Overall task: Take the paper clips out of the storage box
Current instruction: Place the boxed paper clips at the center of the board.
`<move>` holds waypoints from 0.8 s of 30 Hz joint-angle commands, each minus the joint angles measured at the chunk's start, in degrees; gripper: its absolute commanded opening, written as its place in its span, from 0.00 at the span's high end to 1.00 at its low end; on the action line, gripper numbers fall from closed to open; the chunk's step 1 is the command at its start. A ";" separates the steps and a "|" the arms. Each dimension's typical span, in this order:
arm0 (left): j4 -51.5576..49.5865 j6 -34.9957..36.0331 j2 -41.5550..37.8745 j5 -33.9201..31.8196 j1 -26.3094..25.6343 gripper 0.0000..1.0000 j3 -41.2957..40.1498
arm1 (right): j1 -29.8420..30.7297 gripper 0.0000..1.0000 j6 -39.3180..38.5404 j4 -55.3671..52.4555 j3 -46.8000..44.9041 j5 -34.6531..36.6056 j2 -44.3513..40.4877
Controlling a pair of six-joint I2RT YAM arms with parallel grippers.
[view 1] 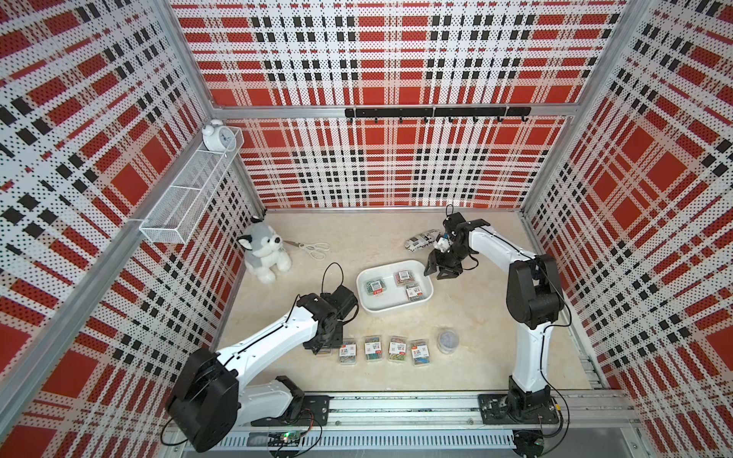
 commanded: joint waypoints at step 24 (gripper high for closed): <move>3.97 -0.06 7.87 -2.12 0.19 0.36 -2.61 | -2.03 0.42 -0.33 1.94 -1.52 -1.55 -0.94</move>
